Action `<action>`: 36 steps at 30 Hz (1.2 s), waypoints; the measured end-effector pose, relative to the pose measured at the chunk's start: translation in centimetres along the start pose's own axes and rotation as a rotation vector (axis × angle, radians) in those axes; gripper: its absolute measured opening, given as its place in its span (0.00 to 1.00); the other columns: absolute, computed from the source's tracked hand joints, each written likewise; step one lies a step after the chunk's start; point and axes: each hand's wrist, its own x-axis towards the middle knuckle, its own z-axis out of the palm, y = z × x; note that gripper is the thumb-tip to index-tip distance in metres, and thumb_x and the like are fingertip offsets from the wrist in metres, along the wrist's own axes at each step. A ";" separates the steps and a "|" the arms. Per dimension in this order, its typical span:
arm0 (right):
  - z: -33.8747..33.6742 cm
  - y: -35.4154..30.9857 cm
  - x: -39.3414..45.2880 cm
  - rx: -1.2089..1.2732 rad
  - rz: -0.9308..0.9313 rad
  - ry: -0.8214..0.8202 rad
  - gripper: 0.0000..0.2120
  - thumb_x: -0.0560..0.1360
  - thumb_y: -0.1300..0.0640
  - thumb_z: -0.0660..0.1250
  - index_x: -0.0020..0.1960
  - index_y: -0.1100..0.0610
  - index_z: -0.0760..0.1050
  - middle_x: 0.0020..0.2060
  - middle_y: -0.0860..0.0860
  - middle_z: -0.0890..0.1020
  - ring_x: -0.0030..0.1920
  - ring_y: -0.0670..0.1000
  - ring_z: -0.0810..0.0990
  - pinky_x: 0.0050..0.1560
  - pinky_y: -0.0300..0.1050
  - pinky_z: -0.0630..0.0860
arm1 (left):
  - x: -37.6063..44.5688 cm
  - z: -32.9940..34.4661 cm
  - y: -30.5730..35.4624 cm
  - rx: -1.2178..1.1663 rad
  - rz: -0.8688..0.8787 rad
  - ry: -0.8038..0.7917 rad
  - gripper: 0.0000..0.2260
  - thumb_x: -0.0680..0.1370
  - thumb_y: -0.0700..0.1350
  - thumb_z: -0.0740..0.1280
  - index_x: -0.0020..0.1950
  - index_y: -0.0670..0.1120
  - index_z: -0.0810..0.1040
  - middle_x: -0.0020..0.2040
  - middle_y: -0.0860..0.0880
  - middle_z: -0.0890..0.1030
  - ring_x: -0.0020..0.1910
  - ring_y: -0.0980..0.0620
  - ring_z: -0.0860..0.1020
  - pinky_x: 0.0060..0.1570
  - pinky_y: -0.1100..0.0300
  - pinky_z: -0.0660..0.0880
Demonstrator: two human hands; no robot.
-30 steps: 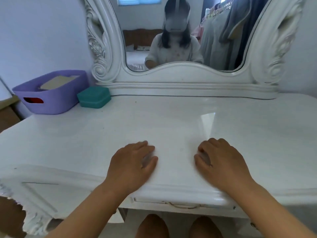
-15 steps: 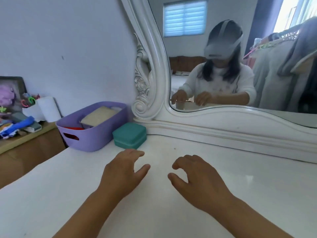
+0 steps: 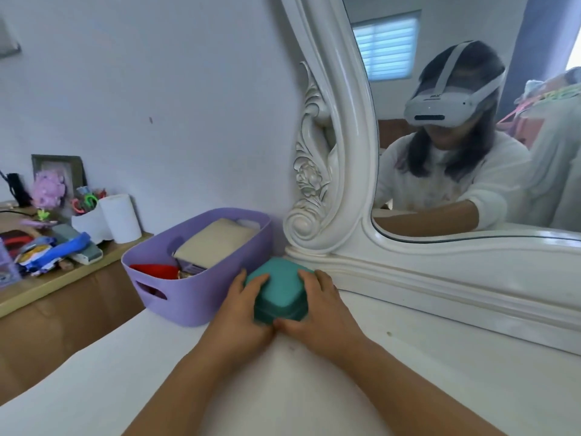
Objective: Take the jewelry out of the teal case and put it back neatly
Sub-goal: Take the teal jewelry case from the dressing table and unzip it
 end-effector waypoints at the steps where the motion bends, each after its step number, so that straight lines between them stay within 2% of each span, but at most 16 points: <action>1: 0.4 0.1 0.6 0.016 0.011 -0.009 0.46 0.63 0.40 0.71 0.73 0.50 0.52 0.72 0.54 0.57 0.71 0.54 0.59 0.70 0.49 0.62 | 0.1 -0.2 -0.3 0.002 0.020 0.003 0.34 0.71 0.44 0.70 0.73 0.55 0.58 0.77 0.51 0.50 0.76 0.56 0.51 0.67 0.68 0.52; 3: 0.9 0.2 1.2 0.039 0.031 -0.022 0.49 0.60 0.37 0.70 0.73 0.48 0.52 0.73 0.54 0.54 0.72 0.55 0.57 0.71 0.48 0.61 | 0.3 -0.4 -0.8 -0.014 0.060 0.015 0.31 0.72 0.41 0.68 0.72 0.55 0.61 0.76 0.51 0.54 0.75 0.56 0.54 0.64 0.72 0.52; 5: 1.1 0.0 1.4 0.063 0.025 -0.001 0.49 0.56 0.36 0.67 0.72 0.48 0.54 0.70 0.53 0.58 0.70 0.54 0.60 0.69 0.45 0.62 | 0.2 -0.7 -1.4 -0.055 0.088 0.037 0.29 0.71 0.39 0.68 0.69 0.53 0.66 0.72 0.52 0.61 0.71 0.57 0.61 0.63 0.74 0.54; 8: 0.1 -0.3 0.8 0.134 -0.008 -0.023 0.47 0.56 0.43 0.72 0.71 0.48 0.56 0.63 0.49 0.63 0.66 0.51 0.64 0.66 0.40 0.63 | -0.1 -1.2 -1.8 -0.143 0.109 0.052 0.29 0.66 0.43 0.72 0.65 0.53 0.71 0.61 0.57 0.68 0.60 0.62 0.70 0.62 0.68 0.67; 9: -0.5 -0.4 0.2 0.157 -0.019 -0.044 0.48 0.56 0.45 0.73 0.71 0.48 0.56 0.62 0.48 0.63 0.65 0.49 0.64 0.65 0.38 0.63 | -0.3 -1.5 -1.8 -0.173 0.117 0.042 0.31 0.63 0.46 0.73 0.65 0.54 0.71 0.59 0.59 0.70 0.56 0.64 0.72 0.57 0.69 0.71; 11: -2.1 -0.3 -1.4 0.188 -0.037 -0.069 0.49 0.55 0.48 0.77 0.71 0.47 0.56 0.61 0.45 0.62 0.65 0.45 0.64 0.63 0.34 0.62 | -0.9 -1.9 -1.4 -0.210 0.147 -0.018 0.35 0.58 0.48 0.77 0.64 0.55 0.71 0.55 0.59 0.71 0.48 0.64 0.74 0.45 0.73 0.72; 13: -3.8 -0.1 -3.8 0.183 -0.067 -0.088 0.48 0.57 0.51 0.78 0.69 0.43 0.55 0.62 0.43 0.62 0.64 0.40 0.64 0.62 0.30 0.61 | -1.7 -1.9 -0.6 -0.225 0.206 -0.104 0.37 0.56 0.49 0.80 0.62 0.60 0.70 0.55 0.58 0.70 0.43 0.62 0.74 0.41 0.73 0.72; 14: -4.7 0.1 -5.3 0.170 -0.083 -0.093 0.47 0.57 0.51 0.78 0.68 0.41 0.55 0.63 0.42 0.62 0.63 0.38 0.63 0.62 0.28 0.61 | -2.2 -1.6 0.2 -0.234 0.243 -0.153 0.39 0.55 0.51 0.80 0.62 0.62 0.68 0.57 0.58 0.70 0.45 0.64 0.74 0.42 0.73 0.71; 16: -6.5 0.2 -8.4 0.146 -0.099 -0.098 0.46 0.57 0.50 0.78 0.65 0.37 0.53 0.63 0.39 0.62 0.63 0.31 0.60 0.61 0.22 0.58 | -3.3 -0.9 1.8 -0.249 0.295 -0.267 0.42 0.53 0.54 0.80 0.63 0.66 0.64 0.64 0.64 0.65 0.57 0.71 0.69 0.54 0.75 0.68; 18: -8.1 0.0 -11.4 0.136 -0.088 -0.090 0.45 0.58 0.52 0.79 0.63 0.34 0.53 0.63 0.36 0.60 0.63 0.29 0.59 0.59 0.20 0.58 | -4.7 -0.1 3.5 -0.299 0.297 -0.389 0.45 0.54 0.53 0.81 0.63 0.70 0.60 0.67 0.70 0.61 0.64 0.74 0.62 0.60 0.76 0.62; 20: -9.6 0.0 -14.7 0.145 -0.047 -0.072 0.45 0.58 0.53 0.79 0.62 0.32 0.53 0.63 0.35 0.60 0.62 0.29 0.60 0.59 0.22 0.60 | -6.3 0.6 5.4 -0.334 0.319 -0.466 0.46 0.54 0.51 0.81 0.64 0.70 0.60 0.66 0.70 0.64 0.63 0.74 0.64 0.57 0.80 0.63; 24: -11.9 0.2 -20.4 0.182 0.032 -0.032 0.47 0.58 0.53 0.78 0.64 0.31 0.52 0.64 0.34 0.59 0.64 0.30 0.61 0.63 0.28 0.64 | -9.9 1.1 9.4 -0.311 0.381 -0.509 0.46 0.54 0.55 0.79 0.67 0.66 0.60 0.64 0.70 0.65 0.61 0.76 0.64 0.56 0.78 0.64; 28: -14.4 0.8 -25.8 0.213 0.093 -0.027 0.50 0.59 0.53 0.78 0.69 0.34 0.50 0.65 0.34 0.61 0.65 0.32 0.62 0.59 0.24 0.64 | -14.1 2.2 12.9 -0.277 0.439 -0.512 0.46 0.56 0.57 0.78 0.68 0.66 0.58 0.65 0.69 0.64 0.62 0.74 0.64 0.58 0.74 0.64; 32: -16.4 1.6 -31.0 0.189 0.145 -0.051 0.51 0.58 0.53 0.78 0.70 0.34 0.51 0.65 0.33 0.61 0.65 0.33 0.62 0.57 0.23 0.65 | -18.2 4.0 16.1 -0.203 0.505 -0.506 0.47 0.58 0.59 0.77 0.72 0.60 0.56 0.66 0.63 0.64 0.63 0.65 0.65 0.62 0.66 0.66; 36: -17.3 2.4 -34.3 0.220 0.179 -0.048 0.50 0.59 0.56 0.78 0.70 0.34 0.51 0.65 0.31 0.61 0.64 0.32 0.63 0.55 0.24 0.67 | -20.8 5.5 17.7 -0.181 0.536 -0.504 0.47 0.59 0.60 0.76 0.71 0.60 0.55 0.64 0.63 0.63 0.62 0.64 0.66 0.61 0.66 0.67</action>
